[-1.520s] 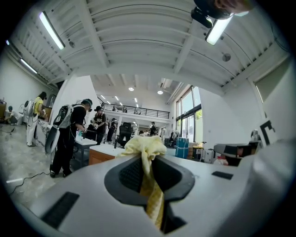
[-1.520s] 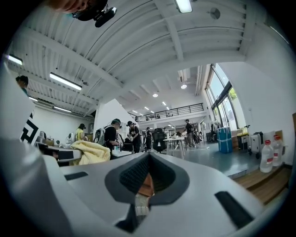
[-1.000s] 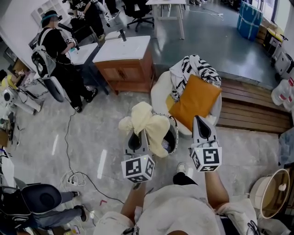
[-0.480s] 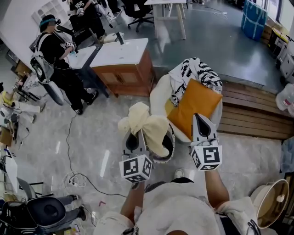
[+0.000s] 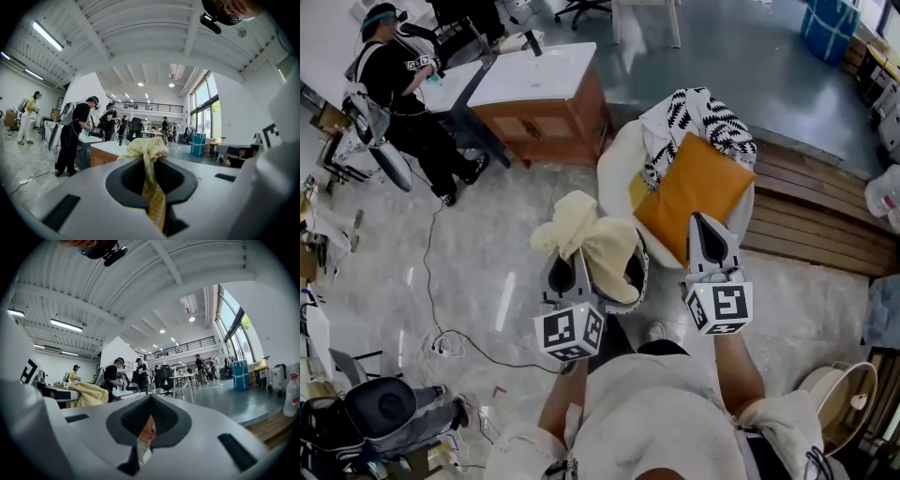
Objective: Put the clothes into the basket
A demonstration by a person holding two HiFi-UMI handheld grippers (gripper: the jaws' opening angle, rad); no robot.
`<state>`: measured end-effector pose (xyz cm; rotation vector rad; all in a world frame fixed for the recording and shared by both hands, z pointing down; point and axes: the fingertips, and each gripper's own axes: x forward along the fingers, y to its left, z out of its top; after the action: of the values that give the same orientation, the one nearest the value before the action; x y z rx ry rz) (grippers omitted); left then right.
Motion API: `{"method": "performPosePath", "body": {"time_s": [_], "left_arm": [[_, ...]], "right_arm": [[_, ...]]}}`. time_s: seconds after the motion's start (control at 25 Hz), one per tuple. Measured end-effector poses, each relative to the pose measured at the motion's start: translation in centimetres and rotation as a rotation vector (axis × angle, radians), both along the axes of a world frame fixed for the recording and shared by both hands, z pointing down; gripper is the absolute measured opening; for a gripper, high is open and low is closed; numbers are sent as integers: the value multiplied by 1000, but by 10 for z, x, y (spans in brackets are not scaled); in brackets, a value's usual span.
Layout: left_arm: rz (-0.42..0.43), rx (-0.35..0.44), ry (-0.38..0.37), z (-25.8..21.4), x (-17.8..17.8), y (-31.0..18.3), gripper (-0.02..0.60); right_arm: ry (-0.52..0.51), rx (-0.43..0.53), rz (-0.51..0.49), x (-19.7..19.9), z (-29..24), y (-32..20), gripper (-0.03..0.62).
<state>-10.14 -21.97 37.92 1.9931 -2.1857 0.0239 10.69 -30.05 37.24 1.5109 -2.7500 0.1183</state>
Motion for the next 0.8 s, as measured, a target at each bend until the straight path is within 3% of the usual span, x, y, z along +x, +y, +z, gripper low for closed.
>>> {"method": "performPosePath", "body": {"time_s": [0.28, 0.8], "left_arm": [[31, -52, 6, 41, -13, -21, 40], [76, -232, 65, 152, -26, -50, 40]], "right_arm": [[37, -45, -6, -24, 31, -10, -12], [111, -152, -18, -45, 101, -31, -12]]}}
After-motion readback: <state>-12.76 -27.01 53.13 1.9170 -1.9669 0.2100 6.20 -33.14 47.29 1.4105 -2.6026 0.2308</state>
